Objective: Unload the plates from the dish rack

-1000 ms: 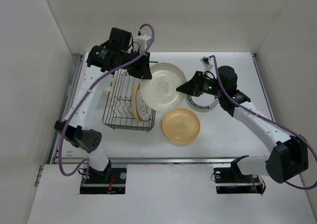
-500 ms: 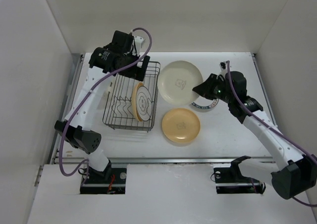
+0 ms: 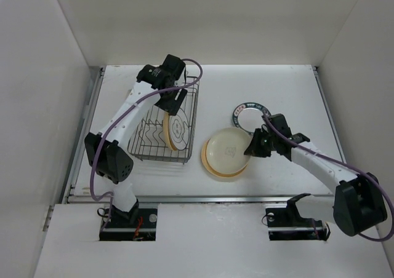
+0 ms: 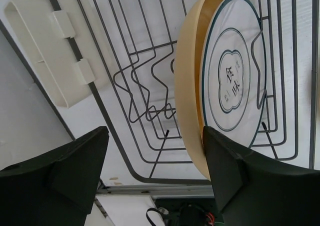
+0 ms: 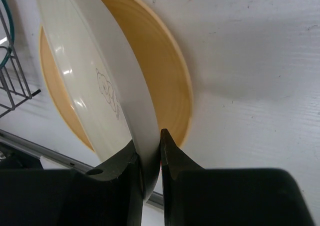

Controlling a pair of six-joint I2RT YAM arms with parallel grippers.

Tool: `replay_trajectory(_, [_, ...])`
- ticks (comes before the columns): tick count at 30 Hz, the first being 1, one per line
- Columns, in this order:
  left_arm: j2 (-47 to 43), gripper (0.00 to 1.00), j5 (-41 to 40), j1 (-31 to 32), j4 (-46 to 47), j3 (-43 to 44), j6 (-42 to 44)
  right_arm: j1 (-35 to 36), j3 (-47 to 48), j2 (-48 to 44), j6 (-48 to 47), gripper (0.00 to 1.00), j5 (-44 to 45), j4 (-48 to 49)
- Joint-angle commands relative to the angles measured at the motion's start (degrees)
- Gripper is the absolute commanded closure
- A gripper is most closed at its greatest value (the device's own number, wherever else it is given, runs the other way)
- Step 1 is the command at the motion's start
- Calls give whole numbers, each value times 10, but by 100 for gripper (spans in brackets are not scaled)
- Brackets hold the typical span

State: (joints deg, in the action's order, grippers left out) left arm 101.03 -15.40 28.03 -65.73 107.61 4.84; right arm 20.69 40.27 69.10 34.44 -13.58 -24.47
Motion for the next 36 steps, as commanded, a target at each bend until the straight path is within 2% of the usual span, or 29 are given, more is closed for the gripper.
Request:
replay_trajectory(1, [-1,28,-31,-2,-7,-5,6,1,-1,5,-21,94,-8,20])
replay_trajectory(2, [5,28,-23,-2,-7,-5,6,7,-1,12,-21,79,-7,20])
replay_trajectory(5, [5,33,-17,-2,-7,-11,6,13,-1,17,-26,56,-2,14])
replay_trajectory(6, [5,36,-17,-2,-7,-11,6,13,5,17,-26,43,4,14])
replay_trajectory(7, [10,40,-17,-2,-7,-11,6,18,12,17,-26,42,14,7])
replay_trajectory(8, [10,49,-17,-2,-7,-11,1,26,12,23,-26,40,20,7])
replay_trajectory(11, [10,60,-12,-2,-7,-16,1,41,35,46,-26,36,50,-22])
replay_trajectory(12, [10,67,-12,-2,-7,-16,1,41,44,53,-26,36,63,-33])
replay_trajectory(15, [10,79,-12,-2,-7,-16,1,60,74,65,-26,34,122,-79])
replay_trajectory(16, [10,86,-12,-2,-12,-10,1,69,80,65,-26,29,131,-86])
replay_trajectory(18, [16,93,-18,-2,-19,-3,1,77,94,65,-26,24,158,-104])
replay_trajectory(20, [16,100,-24,-2,-19,3,1,84,99,60,-21,15,164,-112])
replay_trajectory(22, [16,100,-29,-2,-25,10,1,96,116,54,-21,9,164,-112])
replay_trajectory(23, [16,100,-29,-2,-25,16,1,96,116,54,-21,3,164,-112])
replay_trajectory(30, [16,100,-40,-2,-30,60,1,113,147,66,-16,1,164,-112])
replay_trajectory(36, [21,100,-116,10,-32,128,6,125,161,31,-29,0,169,-102])
